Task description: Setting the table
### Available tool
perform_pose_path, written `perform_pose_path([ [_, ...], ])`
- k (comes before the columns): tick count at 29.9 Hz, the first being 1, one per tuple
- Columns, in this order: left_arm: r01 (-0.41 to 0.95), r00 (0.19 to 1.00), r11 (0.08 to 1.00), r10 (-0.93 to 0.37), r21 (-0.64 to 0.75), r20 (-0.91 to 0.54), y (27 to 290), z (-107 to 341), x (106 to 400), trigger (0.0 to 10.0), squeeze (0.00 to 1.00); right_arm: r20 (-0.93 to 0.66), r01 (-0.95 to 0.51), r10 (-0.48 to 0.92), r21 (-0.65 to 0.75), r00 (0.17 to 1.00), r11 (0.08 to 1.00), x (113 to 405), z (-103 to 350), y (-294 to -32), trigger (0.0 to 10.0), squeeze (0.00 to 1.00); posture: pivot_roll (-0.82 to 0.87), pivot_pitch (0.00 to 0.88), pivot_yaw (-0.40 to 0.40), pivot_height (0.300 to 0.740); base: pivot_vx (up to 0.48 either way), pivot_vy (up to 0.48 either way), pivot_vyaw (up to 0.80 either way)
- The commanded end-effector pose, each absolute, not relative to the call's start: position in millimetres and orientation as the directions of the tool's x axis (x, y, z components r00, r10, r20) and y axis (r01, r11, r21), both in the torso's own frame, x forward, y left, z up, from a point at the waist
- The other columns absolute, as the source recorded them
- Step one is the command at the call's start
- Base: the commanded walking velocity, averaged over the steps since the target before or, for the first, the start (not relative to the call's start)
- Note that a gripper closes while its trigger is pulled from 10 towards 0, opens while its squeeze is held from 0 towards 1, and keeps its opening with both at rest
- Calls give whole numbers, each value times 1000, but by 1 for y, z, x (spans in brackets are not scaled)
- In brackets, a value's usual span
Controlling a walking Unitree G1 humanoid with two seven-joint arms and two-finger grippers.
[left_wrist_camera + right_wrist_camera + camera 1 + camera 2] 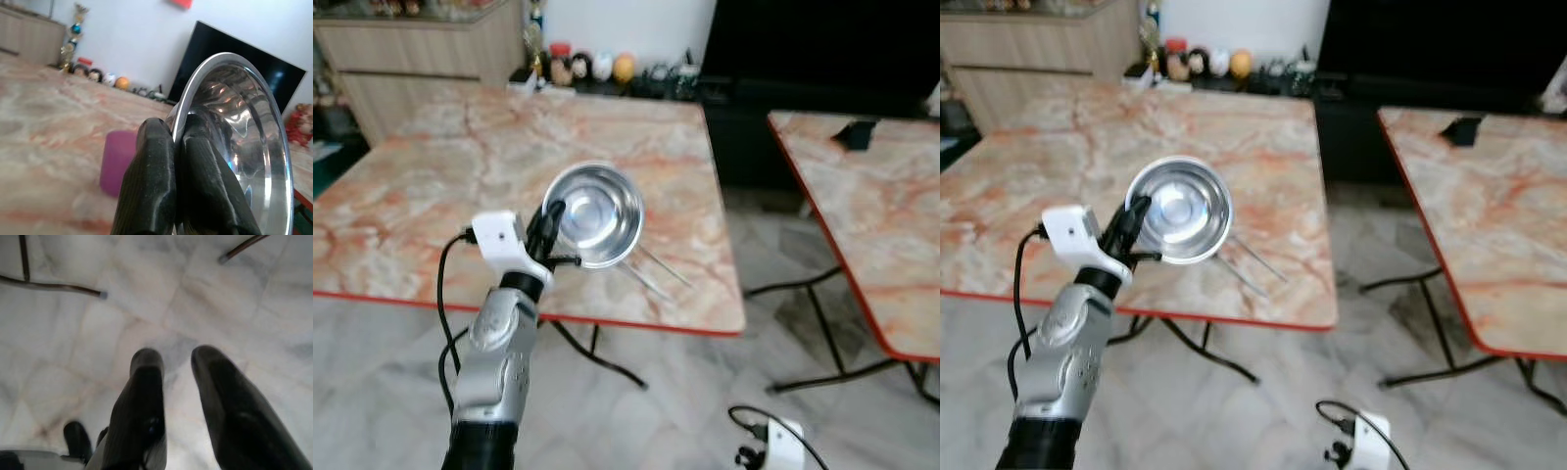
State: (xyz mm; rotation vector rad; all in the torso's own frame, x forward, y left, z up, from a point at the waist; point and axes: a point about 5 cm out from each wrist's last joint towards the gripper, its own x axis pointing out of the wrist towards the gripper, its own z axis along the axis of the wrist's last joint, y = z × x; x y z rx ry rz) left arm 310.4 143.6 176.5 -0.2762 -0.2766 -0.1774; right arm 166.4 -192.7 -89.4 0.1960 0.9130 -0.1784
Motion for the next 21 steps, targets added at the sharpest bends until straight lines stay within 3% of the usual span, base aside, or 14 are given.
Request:
perform_pose_path([
  [1, 208, 943, 948, -130, -239, 307, 146, 180, 311, 10000, 0, -799, 232, -54, 108, 598, 967, 167, -90, -186, 10000, 0, 68, 3, -51, 740, 0, -472, 0],
  [21, 231, 940, 945, -156, -231, 302, 145, 179, 313, 10000, 0, -803, 237, -52, 113, 593, 965, 164, -92, -183, 10000, 0, 66, 0, -40, 740, 0, -472, 0],
])
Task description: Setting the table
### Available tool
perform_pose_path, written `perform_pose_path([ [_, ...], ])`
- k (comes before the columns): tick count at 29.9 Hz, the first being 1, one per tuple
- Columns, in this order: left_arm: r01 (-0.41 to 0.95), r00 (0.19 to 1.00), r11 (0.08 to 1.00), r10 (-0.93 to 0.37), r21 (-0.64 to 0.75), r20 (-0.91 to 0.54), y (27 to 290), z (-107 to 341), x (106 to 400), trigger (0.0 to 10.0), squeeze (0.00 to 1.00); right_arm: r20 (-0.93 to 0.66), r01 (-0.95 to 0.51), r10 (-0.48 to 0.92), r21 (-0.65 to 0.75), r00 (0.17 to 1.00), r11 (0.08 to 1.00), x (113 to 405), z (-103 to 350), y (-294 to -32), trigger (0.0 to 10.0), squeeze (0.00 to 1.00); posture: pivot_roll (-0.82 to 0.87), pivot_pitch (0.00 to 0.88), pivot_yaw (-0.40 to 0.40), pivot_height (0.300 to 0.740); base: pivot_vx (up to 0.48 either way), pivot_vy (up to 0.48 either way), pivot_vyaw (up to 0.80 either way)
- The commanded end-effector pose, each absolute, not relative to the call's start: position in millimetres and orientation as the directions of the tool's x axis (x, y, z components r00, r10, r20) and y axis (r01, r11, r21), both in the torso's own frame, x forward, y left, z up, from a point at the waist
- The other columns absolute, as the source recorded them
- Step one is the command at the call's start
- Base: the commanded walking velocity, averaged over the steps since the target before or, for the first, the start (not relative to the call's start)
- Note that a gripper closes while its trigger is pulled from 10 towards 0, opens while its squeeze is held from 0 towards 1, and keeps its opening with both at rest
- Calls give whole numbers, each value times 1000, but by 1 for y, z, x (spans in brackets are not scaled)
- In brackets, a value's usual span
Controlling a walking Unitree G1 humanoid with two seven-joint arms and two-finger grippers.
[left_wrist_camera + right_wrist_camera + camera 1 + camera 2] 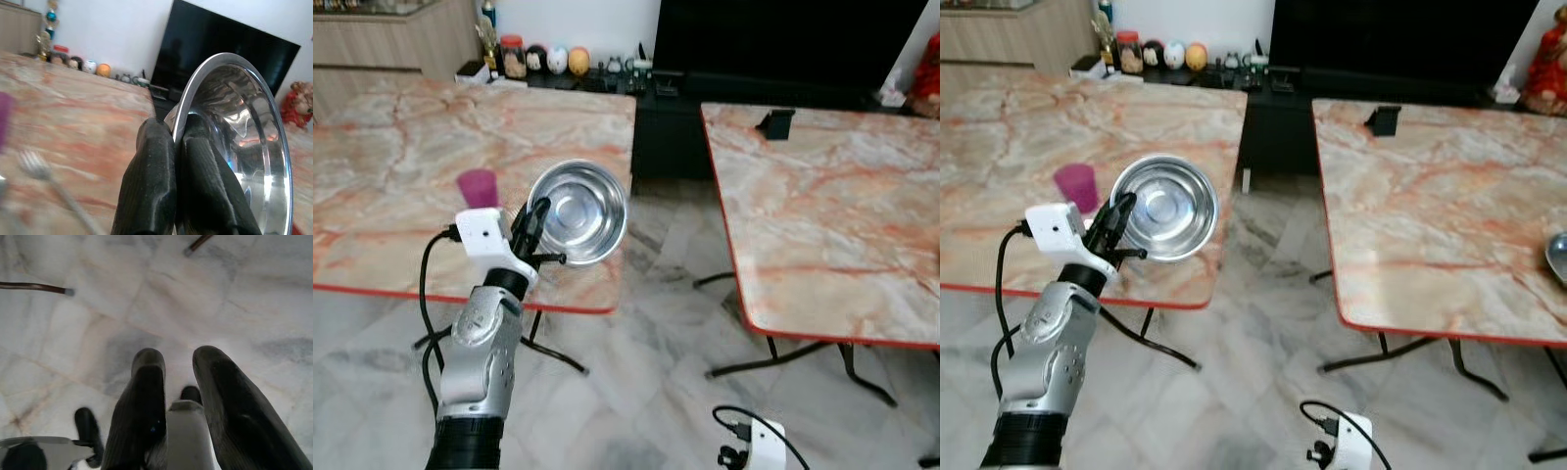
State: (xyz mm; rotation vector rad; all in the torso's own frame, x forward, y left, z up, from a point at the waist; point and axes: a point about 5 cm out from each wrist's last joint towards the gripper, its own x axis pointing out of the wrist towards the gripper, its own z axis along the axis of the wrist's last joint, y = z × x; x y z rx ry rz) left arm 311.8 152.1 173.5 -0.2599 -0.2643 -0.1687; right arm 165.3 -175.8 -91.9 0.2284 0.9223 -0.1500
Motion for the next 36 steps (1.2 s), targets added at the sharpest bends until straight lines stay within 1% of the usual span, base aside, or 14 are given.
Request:
perform_pose_path([
  [1, 232, 940, 945, -157, -231, 303, 145, 179, 313, 10000, 0, -803, 238, -52, 113, 593, 965, 164, -92, -183, 10000, 0, 65, 0, -38, 740, 0, -472, 0],
  [36, 253, 939, 939, -181, -232, 291, 140, 178, 316, 10000, 0, -799, 245, -59, 112, 598, 963, 167, -90, -184, 10000, 0, 59, 0, -40, 740, 0, -472, 0],
])
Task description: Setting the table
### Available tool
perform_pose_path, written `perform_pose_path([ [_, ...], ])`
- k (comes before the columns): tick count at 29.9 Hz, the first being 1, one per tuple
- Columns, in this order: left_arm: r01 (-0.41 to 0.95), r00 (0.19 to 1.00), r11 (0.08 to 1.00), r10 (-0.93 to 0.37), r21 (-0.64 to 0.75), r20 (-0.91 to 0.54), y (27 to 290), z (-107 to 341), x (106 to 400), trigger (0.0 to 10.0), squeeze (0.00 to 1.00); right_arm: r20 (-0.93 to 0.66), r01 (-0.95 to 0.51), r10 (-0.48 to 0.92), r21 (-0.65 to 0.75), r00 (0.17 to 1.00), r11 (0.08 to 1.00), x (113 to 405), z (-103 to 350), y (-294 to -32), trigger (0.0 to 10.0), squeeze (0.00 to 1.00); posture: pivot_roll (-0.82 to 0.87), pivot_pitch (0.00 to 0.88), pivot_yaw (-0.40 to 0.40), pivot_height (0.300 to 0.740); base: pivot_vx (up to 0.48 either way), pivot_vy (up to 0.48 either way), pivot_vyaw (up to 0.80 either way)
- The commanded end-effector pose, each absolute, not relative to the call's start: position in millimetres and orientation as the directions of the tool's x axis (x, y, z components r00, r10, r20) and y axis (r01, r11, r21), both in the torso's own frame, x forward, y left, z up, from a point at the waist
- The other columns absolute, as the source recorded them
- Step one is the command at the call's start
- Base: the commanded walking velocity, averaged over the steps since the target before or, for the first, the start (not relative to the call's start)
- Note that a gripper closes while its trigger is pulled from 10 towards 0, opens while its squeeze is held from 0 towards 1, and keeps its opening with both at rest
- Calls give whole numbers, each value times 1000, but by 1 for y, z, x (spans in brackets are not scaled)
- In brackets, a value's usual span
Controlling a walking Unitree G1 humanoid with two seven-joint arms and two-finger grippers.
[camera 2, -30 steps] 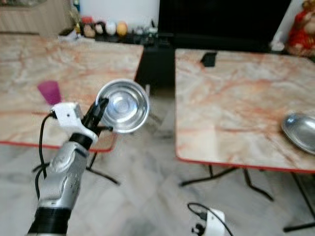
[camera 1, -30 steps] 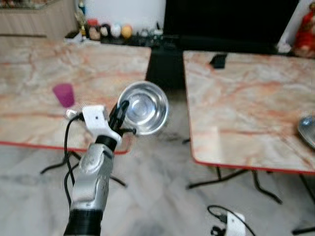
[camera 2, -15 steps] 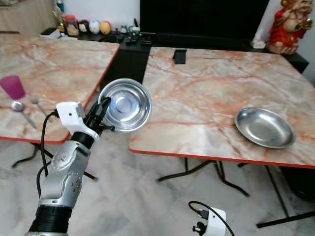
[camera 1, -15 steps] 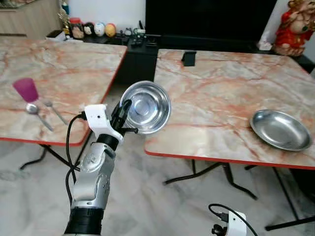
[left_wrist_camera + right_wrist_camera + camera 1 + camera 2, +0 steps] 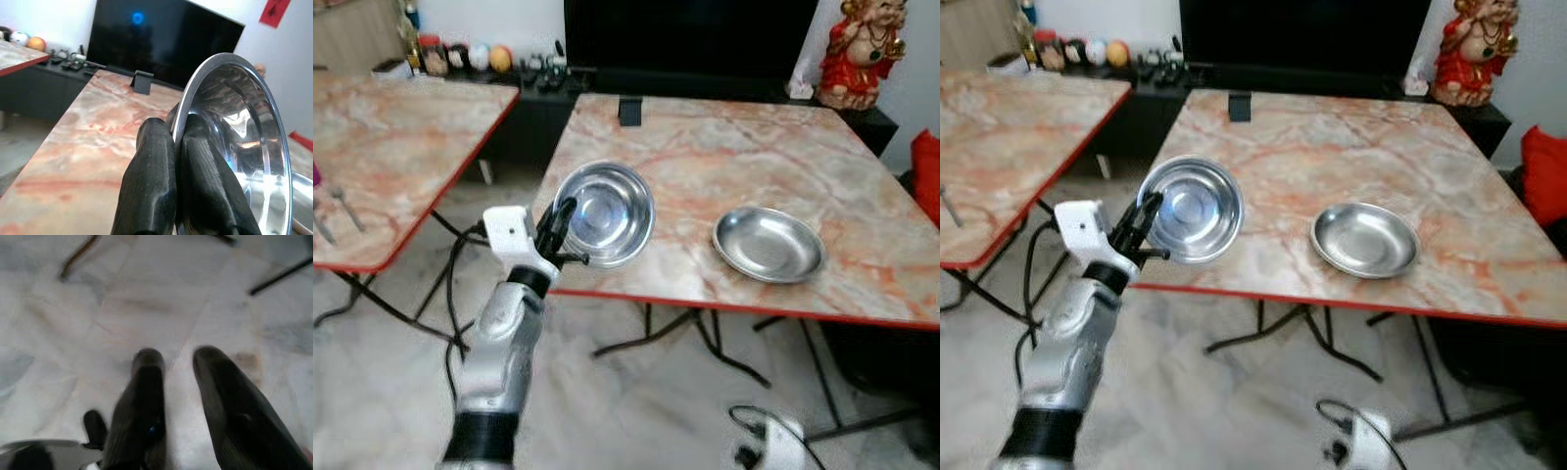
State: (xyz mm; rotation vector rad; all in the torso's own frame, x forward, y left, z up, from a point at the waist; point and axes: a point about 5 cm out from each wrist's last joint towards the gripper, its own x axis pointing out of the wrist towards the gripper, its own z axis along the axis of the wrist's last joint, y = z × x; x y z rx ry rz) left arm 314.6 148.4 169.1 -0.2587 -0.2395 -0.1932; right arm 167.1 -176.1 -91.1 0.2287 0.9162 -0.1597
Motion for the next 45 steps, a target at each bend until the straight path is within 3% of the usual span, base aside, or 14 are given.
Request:
perform_pose_path([
  [1, 254, 939, 939, -182, -231, 291, 140, 177, 317, 10000, 0, -799, 245, -60, 112, 598, 963, 167, -90, -184, 10000, 0, 59, 0, -40, 740, 0, -472, 0],
  [24, 243, 945, 964, -212, -104, 249, 155, 174, 321, 10000, 0, -798, 244, -60, 111, 599, 963, 168, -90, -185, 10000, 0, 66, 0, -43, 740, 0, -468, 0],
  [45, 189, 958, 974, -155, -127, 242, 165, 175, 327, 10000, 0, -799, 237, -55, 111, 598, 965, 167, -90, -184, 10000, 0, 68, 0, -43, 740, 38, 0, 0],
])
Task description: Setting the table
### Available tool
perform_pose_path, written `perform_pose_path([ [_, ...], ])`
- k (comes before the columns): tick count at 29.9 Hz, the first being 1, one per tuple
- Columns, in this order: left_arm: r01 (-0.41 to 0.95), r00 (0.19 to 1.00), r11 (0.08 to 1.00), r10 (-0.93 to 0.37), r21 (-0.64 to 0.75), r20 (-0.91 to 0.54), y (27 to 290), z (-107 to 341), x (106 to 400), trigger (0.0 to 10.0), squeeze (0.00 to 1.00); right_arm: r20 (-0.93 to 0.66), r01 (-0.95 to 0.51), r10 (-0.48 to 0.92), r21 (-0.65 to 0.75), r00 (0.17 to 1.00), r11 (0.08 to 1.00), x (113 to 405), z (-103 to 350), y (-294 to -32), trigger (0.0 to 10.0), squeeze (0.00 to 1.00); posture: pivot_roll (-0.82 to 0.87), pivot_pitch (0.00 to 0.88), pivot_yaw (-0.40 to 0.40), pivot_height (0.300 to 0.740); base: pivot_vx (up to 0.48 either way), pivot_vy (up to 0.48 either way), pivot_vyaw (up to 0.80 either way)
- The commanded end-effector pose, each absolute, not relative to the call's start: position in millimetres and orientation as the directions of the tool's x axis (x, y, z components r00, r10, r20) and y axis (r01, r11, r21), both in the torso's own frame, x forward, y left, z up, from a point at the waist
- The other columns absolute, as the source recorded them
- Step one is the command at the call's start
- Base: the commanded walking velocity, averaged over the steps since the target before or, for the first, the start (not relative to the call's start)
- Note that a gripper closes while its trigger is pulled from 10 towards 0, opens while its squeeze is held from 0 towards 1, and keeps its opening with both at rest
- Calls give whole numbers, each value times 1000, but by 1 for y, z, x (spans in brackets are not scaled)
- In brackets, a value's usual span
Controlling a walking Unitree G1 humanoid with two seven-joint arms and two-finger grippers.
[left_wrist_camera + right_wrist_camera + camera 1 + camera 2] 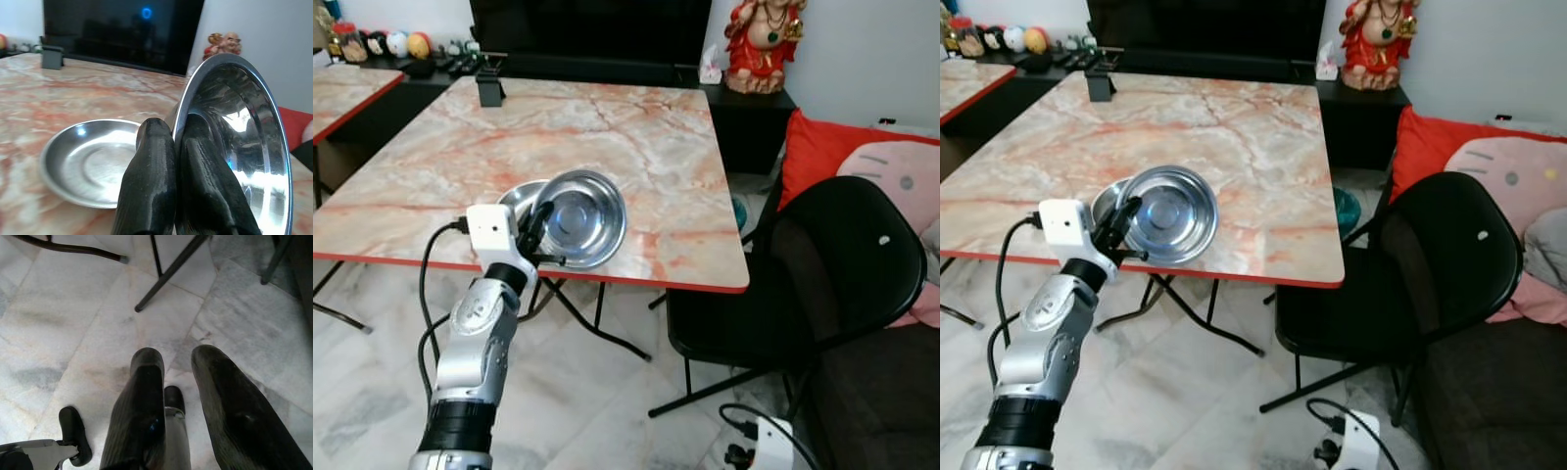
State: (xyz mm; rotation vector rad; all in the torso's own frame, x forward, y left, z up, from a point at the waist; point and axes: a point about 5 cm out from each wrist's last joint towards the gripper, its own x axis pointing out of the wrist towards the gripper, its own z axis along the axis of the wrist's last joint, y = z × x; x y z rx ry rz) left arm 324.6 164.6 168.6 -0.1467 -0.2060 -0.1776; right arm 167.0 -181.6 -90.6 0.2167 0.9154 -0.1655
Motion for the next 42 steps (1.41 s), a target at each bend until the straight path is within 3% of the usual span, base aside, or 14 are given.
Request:
perform_pose_path([
  [1, 188, 958, 974, -154, -127, 242, 165, 175, 328, 10000, 0, -800, 237, -55, 111, 598, 965, 167, -90, -184, 10000, 0, 68, 0, -41, 740, 292, 0, 0],
  [26, 164, 960, 976, -125, -145, 250, 165, 179, 333, 10000, 0, -798, 242, -52, 119, 600, 963, 168, -90, -183, 10000, 0, 68, 0, -38, 740, 331, 0, 0],
  [35, 131, 969, 966, -77, -221, 234, 173, 183, 339, 10000, 0, -799, 240, -50, 119, 599, 963, 168, -90, -183, 10000, 0, 70, 0, -39, 740, 0, 0, 0],
  [42, 68, 991, 957, -33, -282, 129, 185, 179, 346, 10000, 0, -799, 239, -47, 122, 599, 963, 169, -90, -183, 10000, 0, 70, 0, -38, 740, 0, 0, 0],
])
